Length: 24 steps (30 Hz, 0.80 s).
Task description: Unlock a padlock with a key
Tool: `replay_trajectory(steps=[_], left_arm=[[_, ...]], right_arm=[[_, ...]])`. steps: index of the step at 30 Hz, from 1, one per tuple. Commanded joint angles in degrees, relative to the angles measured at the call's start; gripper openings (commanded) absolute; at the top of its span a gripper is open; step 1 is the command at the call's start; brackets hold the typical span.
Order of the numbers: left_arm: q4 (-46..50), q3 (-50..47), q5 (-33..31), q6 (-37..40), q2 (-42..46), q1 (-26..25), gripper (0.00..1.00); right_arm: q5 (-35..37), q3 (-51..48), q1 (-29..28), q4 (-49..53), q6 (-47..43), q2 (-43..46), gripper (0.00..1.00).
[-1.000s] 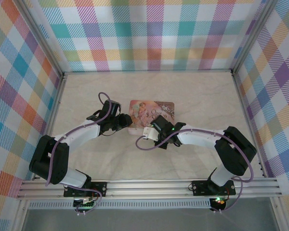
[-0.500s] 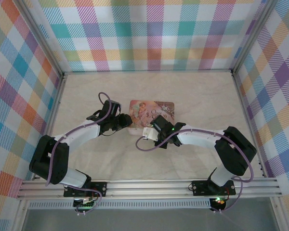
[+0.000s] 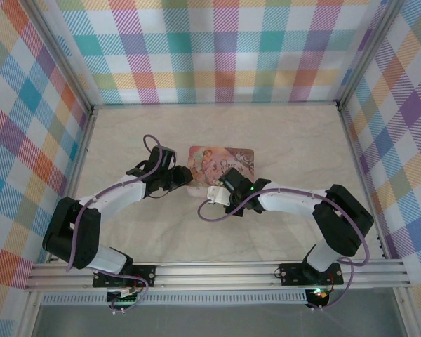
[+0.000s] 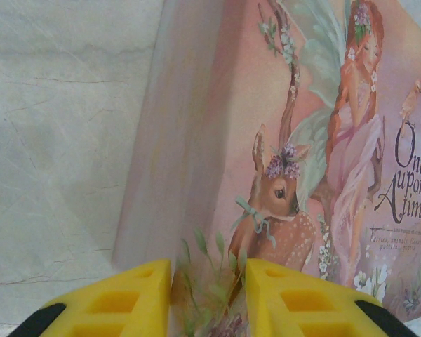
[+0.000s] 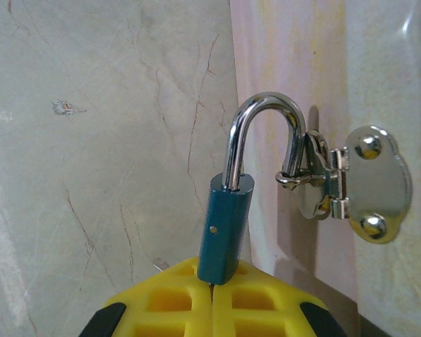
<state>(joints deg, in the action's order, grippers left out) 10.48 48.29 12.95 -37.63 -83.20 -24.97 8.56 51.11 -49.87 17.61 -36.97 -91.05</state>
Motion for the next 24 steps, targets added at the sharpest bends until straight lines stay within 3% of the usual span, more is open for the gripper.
replay_trajectory(steps=[1,24], left_arm=[[0.95,1.45,1.18,1.08,0.05,0.71,0.32],[1.03,1.84,0.58,1.65,-0.3,0.8,0.32]], right_arm=[[-1.36,1.04,-0.54,-2.88,-1.56,0.58,0.01],[0.5,-2.46,-1.51,-6.12,-5.22,1.98,0.01]])
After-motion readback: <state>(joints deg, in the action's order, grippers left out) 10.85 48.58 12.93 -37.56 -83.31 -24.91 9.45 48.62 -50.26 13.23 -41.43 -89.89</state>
